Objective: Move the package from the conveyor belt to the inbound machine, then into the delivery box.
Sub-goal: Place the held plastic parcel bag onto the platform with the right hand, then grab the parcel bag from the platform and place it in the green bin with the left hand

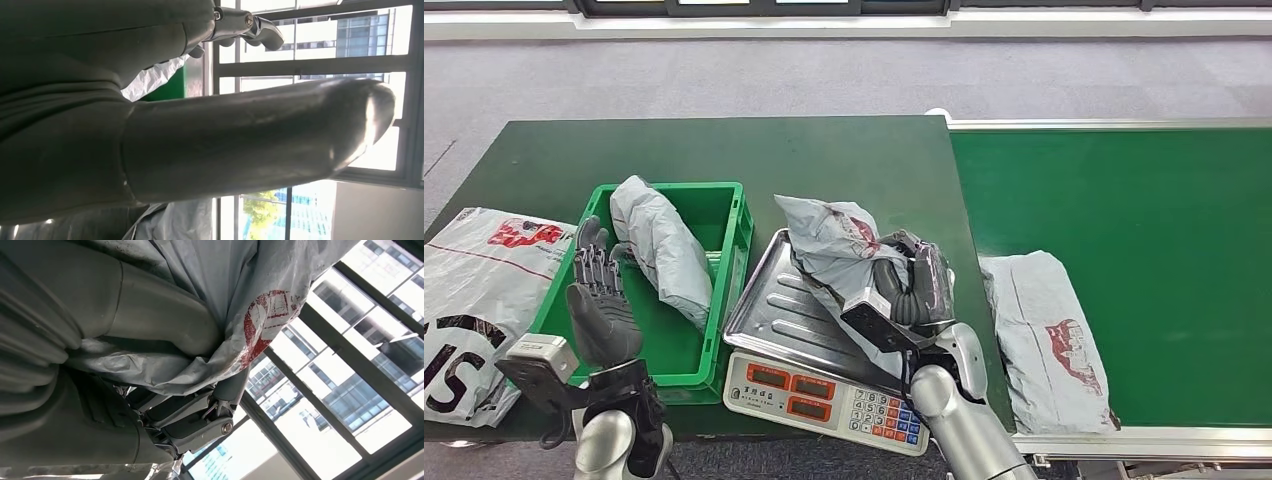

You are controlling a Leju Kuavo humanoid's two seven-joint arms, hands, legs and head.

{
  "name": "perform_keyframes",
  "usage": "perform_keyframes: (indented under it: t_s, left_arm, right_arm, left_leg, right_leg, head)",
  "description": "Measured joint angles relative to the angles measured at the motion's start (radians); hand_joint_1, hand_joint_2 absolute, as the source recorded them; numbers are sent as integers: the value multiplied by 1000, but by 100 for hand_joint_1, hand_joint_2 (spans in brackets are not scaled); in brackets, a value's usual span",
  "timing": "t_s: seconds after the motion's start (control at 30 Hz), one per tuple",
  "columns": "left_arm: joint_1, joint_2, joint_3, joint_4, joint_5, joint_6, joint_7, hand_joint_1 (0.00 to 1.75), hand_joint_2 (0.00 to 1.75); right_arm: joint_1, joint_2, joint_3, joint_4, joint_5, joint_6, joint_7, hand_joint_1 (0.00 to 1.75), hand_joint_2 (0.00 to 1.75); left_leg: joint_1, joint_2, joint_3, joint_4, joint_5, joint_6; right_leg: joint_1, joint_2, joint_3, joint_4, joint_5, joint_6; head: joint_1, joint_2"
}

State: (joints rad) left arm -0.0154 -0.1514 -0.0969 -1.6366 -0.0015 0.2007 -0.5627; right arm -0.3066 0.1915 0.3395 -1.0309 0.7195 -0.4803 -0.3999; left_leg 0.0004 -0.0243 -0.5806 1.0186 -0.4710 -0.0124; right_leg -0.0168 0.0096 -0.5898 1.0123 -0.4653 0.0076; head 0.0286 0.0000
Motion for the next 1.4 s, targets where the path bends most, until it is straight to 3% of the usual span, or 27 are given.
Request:
perform_keyframes:
  t_s: [0.03, 0.17, 0.5, 0.73, 0.9, 1.17, 1.4]
  left_arm:
    - [0, 0, -1, 0, 0, 0, 0, 0, 0]
    - [0, 0, -2, 2, 1, 0, 1, 0, 0]
    - [-8, 0, -18, 7, 16, 3, 22, 0, 0]
    - [1, 1, -17, 7, 107, -24, 31, 0, 0]
    - [23, 4, -17, -13, 25, 78, 2, 0, 0]
    - [36, 5, -17, -35, -10, 114, 0, 0, 0]
    - [66, 6, -27, -50, -90, 139, 105, 0, 0]
  right_arm:
    - [-3, 0, 0, 4, 0, 0, -1, 175, 175]
    - [-18, 1, 0, 22, 6, 2, 1, 2, 175]
    - [-53, 13, 0, 107, 29, -3, 12, 0, 175]
    - [24, 2, 6, -57, 16, 77, 39, 0, 175]
    - [134, -22, 15, -233, -19, 128, 69, 0, 175]
    - [192, -45, 24, -352, -36, 145, 74, 0, 175]
    - [249, -67, 24, -440, -64, 190, 103, 0, 175]
  left_leg:
    - [0, 0, 0, 0, 0, 0]
    - [0, 0, 0, 0, 0, 0]
    - [0, 1, 1, 0, 0, 0]
    - [0, 1, 0, 0, 0, 0]
    - [0, 0, -1, 0, -1, 0]
    - [0, 1, 0, 0, -1, 0]
    - [0, 1, 0, 0, -1, 0]
  right_leg:
    - [0, 0, 0, 0, 0, 0]
    - [0, 0, 0, 0, 0, 0]
    - [0, 0, 0, 0, 0, 0]
    - [0, 0, -1, 0, 0, 0]
    - [0, 0, -1, 0, 0, 0]
    - [0, 0, -1, 0, 0, 0]
    - [0, 0, -1, 0, 0, 0]
  head:
    - [0, 0]
    - [0, 0]
    - [0, 0]
    - [0, 0]
    - [0, 0]
    - [0, 0]
    - [0, 0]
